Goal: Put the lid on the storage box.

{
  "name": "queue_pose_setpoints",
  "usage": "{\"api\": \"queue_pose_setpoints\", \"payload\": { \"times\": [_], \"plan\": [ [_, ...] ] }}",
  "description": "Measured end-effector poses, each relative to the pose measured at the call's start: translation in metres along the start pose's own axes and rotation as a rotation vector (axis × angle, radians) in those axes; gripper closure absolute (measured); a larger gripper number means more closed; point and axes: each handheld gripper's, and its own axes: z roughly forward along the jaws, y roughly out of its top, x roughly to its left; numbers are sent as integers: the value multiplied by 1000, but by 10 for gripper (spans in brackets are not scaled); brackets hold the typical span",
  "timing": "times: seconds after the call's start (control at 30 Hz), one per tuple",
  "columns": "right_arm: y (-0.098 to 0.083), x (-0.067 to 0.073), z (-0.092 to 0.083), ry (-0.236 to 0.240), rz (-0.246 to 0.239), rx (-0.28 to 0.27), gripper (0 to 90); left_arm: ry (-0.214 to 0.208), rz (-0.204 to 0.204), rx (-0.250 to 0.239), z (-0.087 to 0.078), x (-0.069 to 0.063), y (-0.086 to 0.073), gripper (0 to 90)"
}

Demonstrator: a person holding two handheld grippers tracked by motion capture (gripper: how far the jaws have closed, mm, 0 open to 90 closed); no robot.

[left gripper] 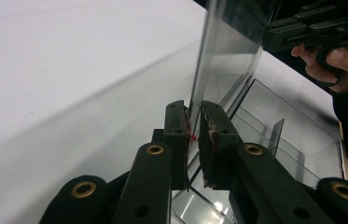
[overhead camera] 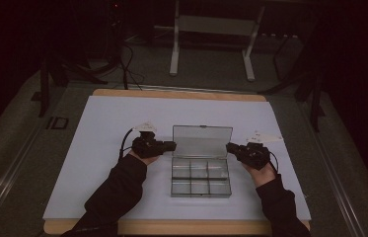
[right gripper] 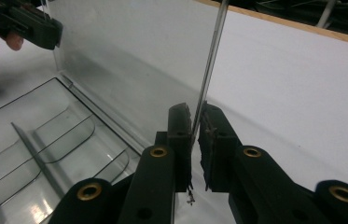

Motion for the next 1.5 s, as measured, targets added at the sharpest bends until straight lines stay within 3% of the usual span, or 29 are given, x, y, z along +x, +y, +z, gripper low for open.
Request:
{"api": "queue_pose_setpoints", "payload": {
  "times": [0.27, 0.57, 1.1, 1.5],
  "plan": [
    [-4, 4, -9, 24, -21, -12, 844, 5, 15, -1, -8, -8, -7, 830],
    [-11, 6, -17, 54, -47, -20, 844, 23, 65, 25, -13, -18, -10, 829],
    [-24, 8, -25, 117, -102, -6, 832, 7, 92, 60, -18, -28, -20, 839],
    [-38, 7, -27, 174, -94, 8, 830, 11, 115, 92, -19, -36, -30, 843]
  ]
}}
